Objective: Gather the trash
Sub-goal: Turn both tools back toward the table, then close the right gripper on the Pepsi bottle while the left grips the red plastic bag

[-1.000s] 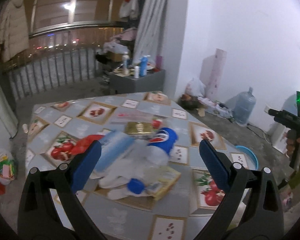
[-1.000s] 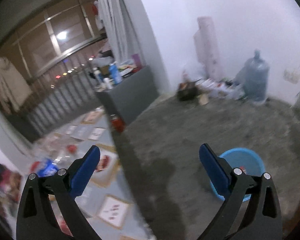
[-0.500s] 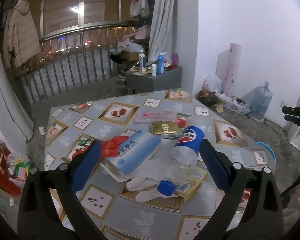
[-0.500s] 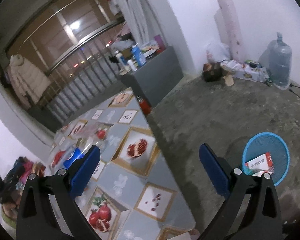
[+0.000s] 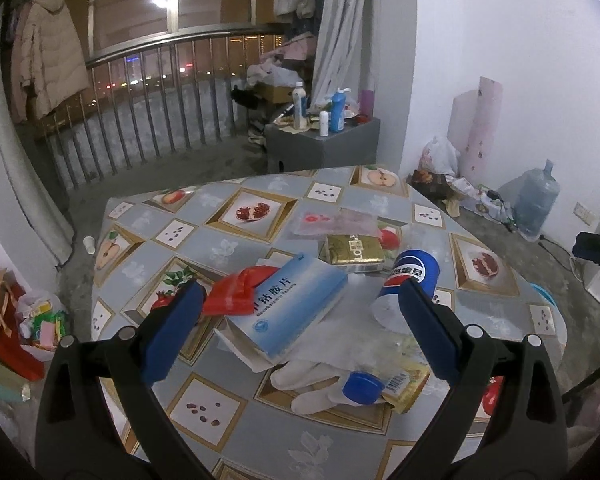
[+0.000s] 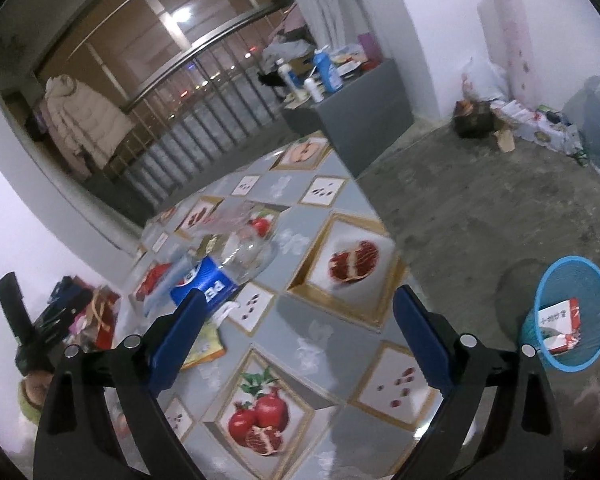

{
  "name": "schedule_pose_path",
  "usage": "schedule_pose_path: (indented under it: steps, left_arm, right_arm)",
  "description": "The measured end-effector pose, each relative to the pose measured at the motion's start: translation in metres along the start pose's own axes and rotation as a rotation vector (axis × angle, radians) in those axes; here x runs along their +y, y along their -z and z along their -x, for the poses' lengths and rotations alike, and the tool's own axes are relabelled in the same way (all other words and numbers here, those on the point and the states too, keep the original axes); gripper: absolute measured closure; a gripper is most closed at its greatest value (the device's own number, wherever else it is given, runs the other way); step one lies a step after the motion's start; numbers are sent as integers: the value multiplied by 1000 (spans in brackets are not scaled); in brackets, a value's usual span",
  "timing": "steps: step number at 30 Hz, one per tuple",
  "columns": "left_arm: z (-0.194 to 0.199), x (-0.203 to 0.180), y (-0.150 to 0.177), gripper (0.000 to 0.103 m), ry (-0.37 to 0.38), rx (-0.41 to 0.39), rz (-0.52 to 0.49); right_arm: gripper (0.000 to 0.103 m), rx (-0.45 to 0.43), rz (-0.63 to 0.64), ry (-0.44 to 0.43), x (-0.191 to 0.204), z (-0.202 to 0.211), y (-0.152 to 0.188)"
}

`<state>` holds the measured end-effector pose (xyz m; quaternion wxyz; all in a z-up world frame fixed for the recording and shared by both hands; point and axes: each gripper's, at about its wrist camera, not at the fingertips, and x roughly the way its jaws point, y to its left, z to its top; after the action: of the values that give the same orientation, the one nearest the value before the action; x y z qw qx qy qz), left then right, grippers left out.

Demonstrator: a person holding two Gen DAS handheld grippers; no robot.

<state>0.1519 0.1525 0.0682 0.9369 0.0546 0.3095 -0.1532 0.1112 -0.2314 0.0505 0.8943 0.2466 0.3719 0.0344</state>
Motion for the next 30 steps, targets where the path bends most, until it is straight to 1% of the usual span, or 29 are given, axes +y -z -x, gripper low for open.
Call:
schedule_pose_path:
  steps: [4,9,20,25,30]
  left_arm:
    - [-8,7,1,9,3,8,-16]
    - [-16,18,2,9,6,20,-9]
    - [-48,50,5,9,13,57,53]
    - [-63,62,6,9,27,70,71]
    - [-74,65,5,9,37,75,61]
  right_arm:
    - [11,16,6,-19,9,-3,0]
    - [11,45,-8,-47,15,-13,-2]
    - [11,116,-39,-100,30,-48,-8]
    - [11,156,-75,-152,37,-64,-8]
    - [11,211,-123,-222,47,-86,-3]
